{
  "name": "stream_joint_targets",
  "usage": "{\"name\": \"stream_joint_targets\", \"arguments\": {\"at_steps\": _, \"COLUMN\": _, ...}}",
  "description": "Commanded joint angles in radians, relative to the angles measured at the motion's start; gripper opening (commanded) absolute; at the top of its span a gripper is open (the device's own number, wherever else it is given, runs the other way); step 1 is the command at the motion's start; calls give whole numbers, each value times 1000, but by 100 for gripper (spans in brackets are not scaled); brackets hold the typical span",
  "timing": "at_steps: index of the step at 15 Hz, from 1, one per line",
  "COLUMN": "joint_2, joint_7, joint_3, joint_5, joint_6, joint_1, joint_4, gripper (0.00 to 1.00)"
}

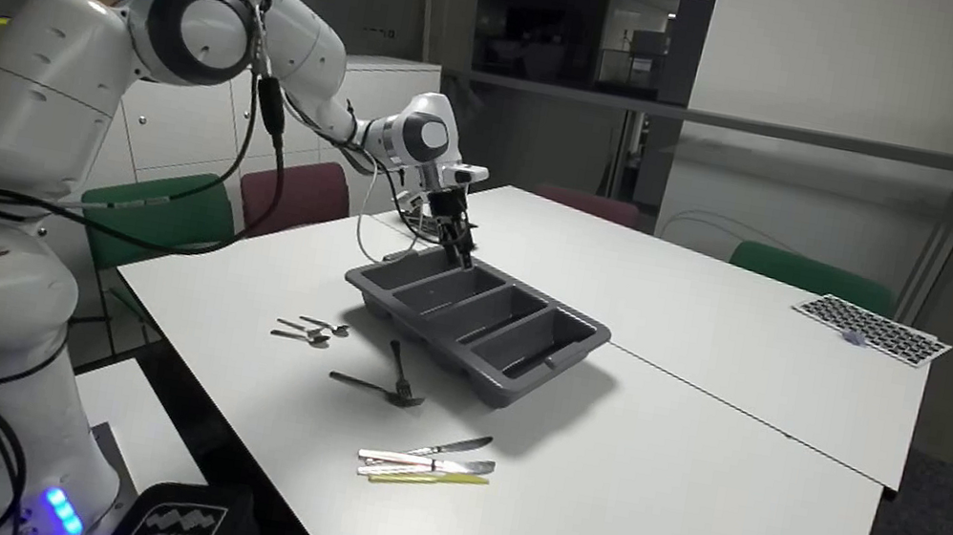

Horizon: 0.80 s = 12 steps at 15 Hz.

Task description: Put the fork into the utensil organizer

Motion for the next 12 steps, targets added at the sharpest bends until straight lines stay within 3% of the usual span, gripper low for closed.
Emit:
{"name": "stream_joint_targets", "arguments": {"at_steps": 1, "joint_2": -219, "joint_7": 50, "joint_3": 12, "joint_5": -85, "joint_6": 29, "joint_1": 14, "joint_4": -238, "gripper": 100}}
{"name": "stream_joint_targets", "arguments": {"at_steps": 8, "joint_2": -509, "joint_7": -152, "joint_3": 120, "joint_5": 76, "joint_6": 327, "joint_1": -116, "joint_4": -563, "gripper": 100}}
{"name": "stream_joint_targets", "arguments": {"at_steps": 10, "joint_2": -560, "joint_7": -286, "joint_3": 145, "joint_5": 238, "joint_6": 373, "joint_1": -157, "joint_4": -642, "gripper": 100}}
{"name": "stream_joint_targets", "arguments": {"at_steps": 12, "joint_2": -581, "joint_7": -445, "joint_3": 165, "joint_5": 423, "joint_6": 320, "joint_1": -177, "joint_4": -670, "gripper": 100}}
